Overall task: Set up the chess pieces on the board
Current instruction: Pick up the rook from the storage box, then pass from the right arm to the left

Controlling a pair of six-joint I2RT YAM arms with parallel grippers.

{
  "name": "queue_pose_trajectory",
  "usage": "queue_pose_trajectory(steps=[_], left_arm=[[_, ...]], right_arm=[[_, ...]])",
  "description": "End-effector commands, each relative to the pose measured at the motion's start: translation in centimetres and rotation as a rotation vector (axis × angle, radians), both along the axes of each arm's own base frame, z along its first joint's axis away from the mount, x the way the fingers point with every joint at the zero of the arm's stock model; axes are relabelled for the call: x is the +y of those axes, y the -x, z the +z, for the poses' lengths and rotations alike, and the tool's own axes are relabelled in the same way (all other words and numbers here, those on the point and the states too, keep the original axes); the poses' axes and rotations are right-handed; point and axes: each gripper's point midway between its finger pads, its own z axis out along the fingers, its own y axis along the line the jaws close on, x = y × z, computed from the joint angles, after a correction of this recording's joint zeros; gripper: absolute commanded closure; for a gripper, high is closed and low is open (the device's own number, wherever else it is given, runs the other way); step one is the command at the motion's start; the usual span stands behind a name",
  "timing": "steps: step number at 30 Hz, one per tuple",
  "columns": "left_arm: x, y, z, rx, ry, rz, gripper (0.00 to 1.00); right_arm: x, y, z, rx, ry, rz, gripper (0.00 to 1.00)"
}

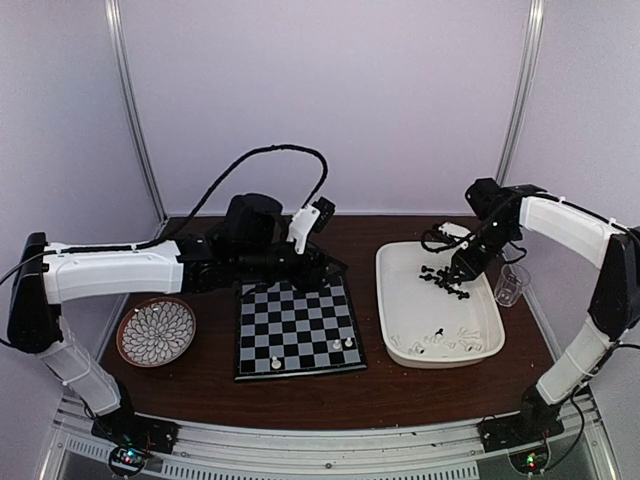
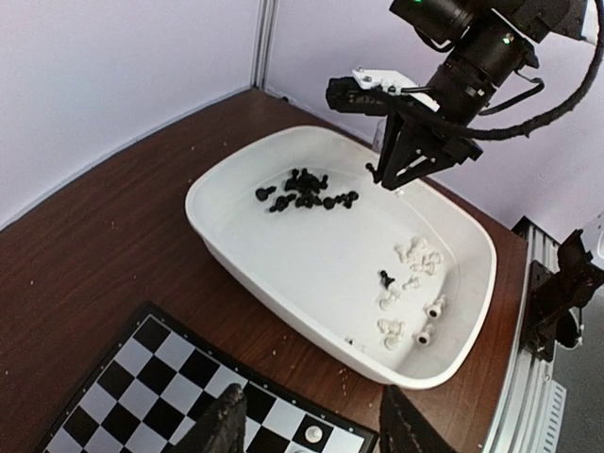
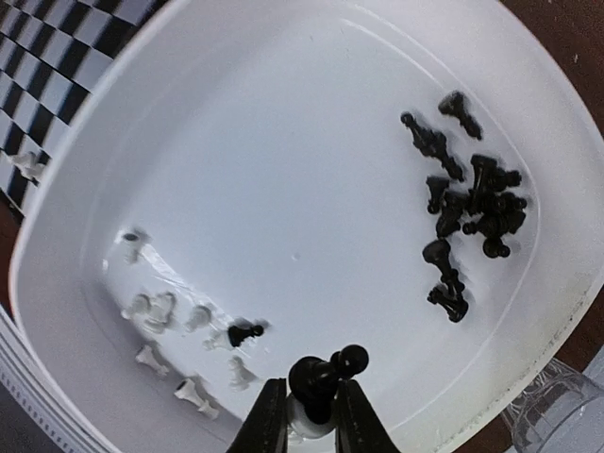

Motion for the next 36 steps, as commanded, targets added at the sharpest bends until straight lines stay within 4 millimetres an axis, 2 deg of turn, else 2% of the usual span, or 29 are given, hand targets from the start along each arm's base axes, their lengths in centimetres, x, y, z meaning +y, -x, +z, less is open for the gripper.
queue_pose_trajectory(steps=[1,5,7,9,12,16,19,24,30,36], left_arm=[[-1.8,-0.7,5.5,-0.092,0.186,0.053,0.52],[-2.8,-2.0,6.7,-0.122,0.330,0.133,0.54],[-4.4,-2.3,7.1,-0.133,0.375,0.120,0.54],[-6.5,-2.7,7.0,-0.132,0.397,0.099,0.55],[-9.3,-3.1,6.4,-0.108,0.404,0.070,0.56],[-12.0,-2.9,6.0,-0.099,0.420,0.035,0.57],[-13.6,-2.4,6.1,-0.091,0.438,-0.012,0.65],[-14.6,-2.1,6.4,-0.141,0.482,-0.003,0.69],[-15.5,-1.5,7.5,-0.232,0.516,0.013,0.68],[-16.1,-1.7,7.1,-0.238,0.494,0.017,0.69]], right_arm=[[5.1,0.5,6.7,-0.078,-0.394,0.027,0.83],[7.5,0.6,11.7,-0.193,-0.607,0.060,0.83],[8.2,0.9,13.6,-0.214,-0.687,0.062,0.83],[8.8,1.2,14.8,-0.213,-0.745,0.063,0.84],[9.0,1.6,15.2,-0.201,-0.780,0.057,0.84],[9.4,2.9,16.1,-0.189,-0.856,0.059,0.84],[9.6,3.1,17.0,-0.210,-0.921,0.028,0.84],[9.8,2.7,17.7,-0.170,-1.006,-0.028,0.85],[10.0,2.0,17.9,-0.123,-1.058,-0.071,0.85],[10.1,1.9,18.2,-0.110,-1.087,-0.080,0.85]])
